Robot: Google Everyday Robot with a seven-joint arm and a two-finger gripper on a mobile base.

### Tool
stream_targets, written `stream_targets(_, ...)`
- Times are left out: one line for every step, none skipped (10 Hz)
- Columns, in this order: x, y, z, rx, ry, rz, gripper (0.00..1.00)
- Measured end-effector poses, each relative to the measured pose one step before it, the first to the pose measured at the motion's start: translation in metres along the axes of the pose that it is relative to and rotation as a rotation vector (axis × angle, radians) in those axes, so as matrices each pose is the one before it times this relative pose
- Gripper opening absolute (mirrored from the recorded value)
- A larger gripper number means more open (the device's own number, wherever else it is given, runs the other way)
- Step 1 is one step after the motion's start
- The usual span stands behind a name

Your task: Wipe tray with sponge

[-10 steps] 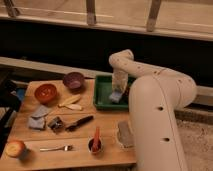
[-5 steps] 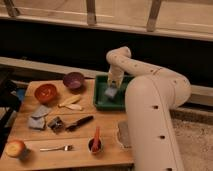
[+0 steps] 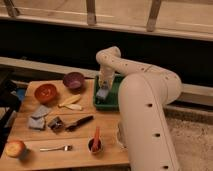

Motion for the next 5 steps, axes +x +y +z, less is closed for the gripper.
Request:
stream_targets(0.00761, -0.00585, 0.00069, 0.00984, 0.00965, -0.00033, 0.19)
stream_targets(0.00459, -0.01420, 0.00106, 0.01885, 0.00432, 0.00561, 0.19)
stream_targets(0.00190, -0.01942, 0.00122, 0.01705, -0.00084, 0.00641, 0.19)
stream_targets(-0.00226, -0.01919, 0.00066, 0.01063, -0.00765, 0.00901, 0.19)
stream_targets(-0.00534, -0.01458, 0.00168, 0.01004, -0.01261, 0.00226, 0.19)
